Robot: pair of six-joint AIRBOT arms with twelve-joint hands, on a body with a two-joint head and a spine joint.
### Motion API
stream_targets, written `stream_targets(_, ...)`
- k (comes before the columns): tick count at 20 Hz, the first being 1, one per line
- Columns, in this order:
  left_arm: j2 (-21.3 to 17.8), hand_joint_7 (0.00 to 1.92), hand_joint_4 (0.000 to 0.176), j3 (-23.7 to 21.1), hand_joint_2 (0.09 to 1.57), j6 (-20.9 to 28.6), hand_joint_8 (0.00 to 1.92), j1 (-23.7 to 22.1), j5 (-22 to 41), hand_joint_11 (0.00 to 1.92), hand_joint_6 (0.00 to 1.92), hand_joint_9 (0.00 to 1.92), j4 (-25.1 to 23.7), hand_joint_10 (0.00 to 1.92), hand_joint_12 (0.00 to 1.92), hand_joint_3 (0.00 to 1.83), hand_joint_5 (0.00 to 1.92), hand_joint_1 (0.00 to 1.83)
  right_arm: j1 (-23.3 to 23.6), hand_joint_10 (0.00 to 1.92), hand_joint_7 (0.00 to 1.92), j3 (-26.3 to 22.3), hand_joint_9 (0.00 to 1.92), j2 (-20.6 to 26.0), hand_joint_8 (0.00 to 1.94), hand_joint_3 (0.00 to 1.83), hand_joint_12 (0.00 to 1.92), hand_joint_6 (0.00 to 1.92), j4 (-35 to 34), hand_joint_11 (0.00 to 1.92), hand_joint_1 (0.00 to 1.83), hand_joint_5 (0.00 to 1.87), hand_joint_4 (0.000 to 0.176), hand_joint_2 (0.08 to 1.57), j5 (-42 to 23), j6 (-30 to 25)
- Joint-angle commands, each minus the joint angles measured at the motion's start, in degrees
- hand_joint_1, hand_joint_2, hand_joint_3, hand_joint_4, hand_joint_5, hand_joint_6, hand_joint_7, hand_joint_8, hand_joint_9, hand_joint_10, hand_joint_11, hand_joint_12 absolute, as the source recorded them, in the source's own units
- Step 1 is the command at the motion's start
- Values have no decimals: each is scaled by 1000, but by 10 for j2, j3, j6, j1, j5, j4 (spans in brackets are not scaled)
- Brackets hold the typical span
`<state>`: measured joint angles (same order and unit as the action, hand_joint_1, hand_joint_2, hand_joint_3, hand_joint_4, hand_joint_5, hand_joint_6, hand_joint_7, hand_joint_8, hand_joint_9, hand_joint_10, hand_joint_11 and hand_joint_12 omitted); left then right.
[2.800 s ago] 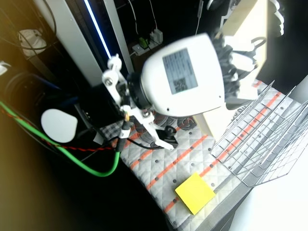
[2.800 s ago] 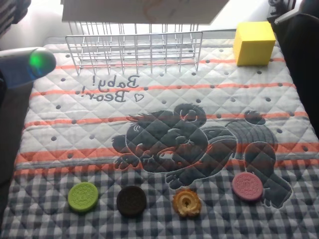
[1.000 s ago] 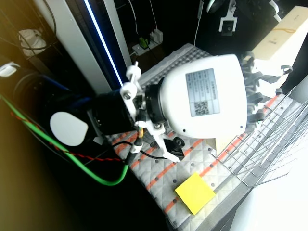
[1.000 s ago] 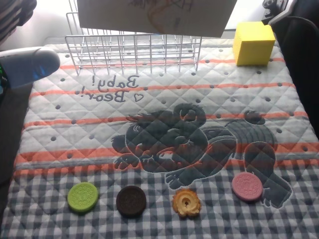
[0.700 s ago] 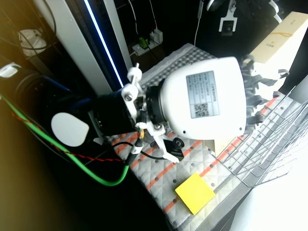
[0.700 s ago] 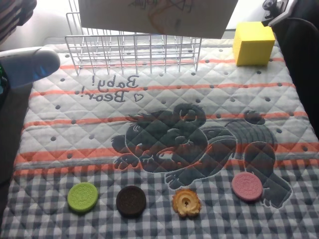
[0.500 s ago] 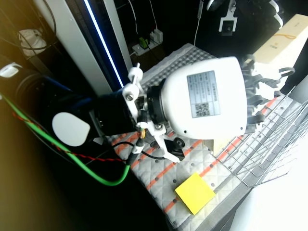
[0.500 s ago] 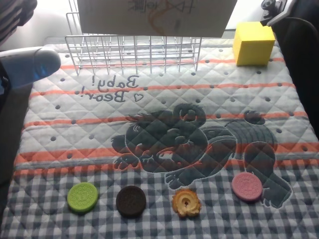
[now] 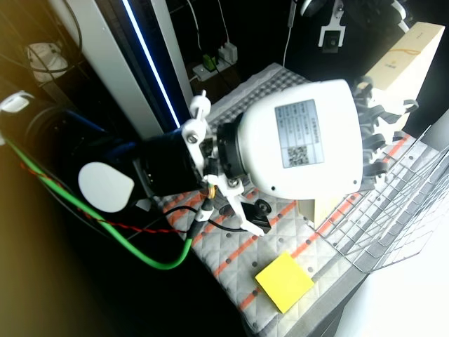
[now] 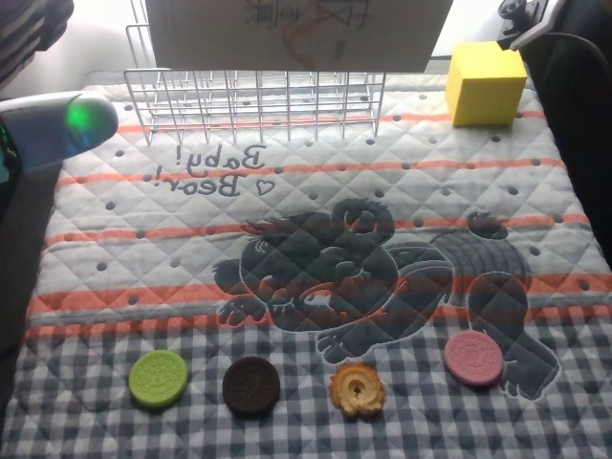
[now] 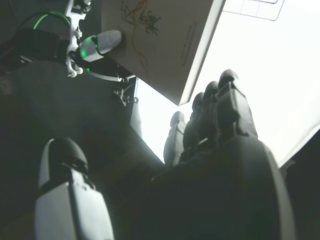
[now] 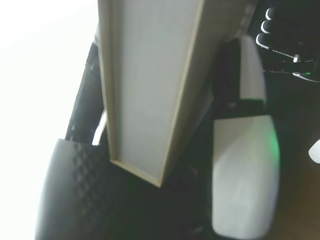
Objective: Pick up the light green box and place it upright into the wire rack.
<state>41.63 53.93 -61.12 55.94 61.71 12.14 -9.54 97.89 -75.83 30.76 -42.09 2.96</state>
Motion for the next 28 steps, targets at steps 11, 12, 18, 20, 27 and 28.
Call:
stream_targets(11,4,0,176,6,835,7,0,-7,71,0,1,0,4,0,0,0,40,606,17,5,873,2,1514,3,1188,4,897,1279,-20,1328,1228,754,0,1195,-43,-3)
stream_targets(12,5,0,176,6,843,7,0,-8,70,0,3,0,4,0,0,3,46,597,20,0,819,2,1495,4,1260,1,926,1300,-20,1253,1219,744,0,1214,-44,-3)
stream_targets(18,8,0,176,9,842,7,0,-11,67,0,2,0,2,0,0,0,40,634,31,20,779,-2,1424,10,1350,4,1191,1393,-20,832,1202,663,0,1250,-49,-2)
stream_targets(20,8,0,176,9,844,7,0,-12,67,0,0,0,1,0,0,1,32,590,35,8,777,-1,1356,11,1478,1,1337,1464,-21,588,1179,509,0,1302,-48,-2)
stream_targets(27,9,0,176,9,842,7,0,-13,66,0,5,0,1,0,0,0,43,610,38,1021,800,4,983,7,1465,0,1311,1499,-21,864,1181,462,0,1309,-45,-2)
stream_targets(28,9,0,176,9,841,7,0,-13,67,0,5,0,1,0,0,0,43,606,38,783,866,4,1091,6,1352,3,1215,1422,-21,823,1203,530,0,1265,-44,-2)
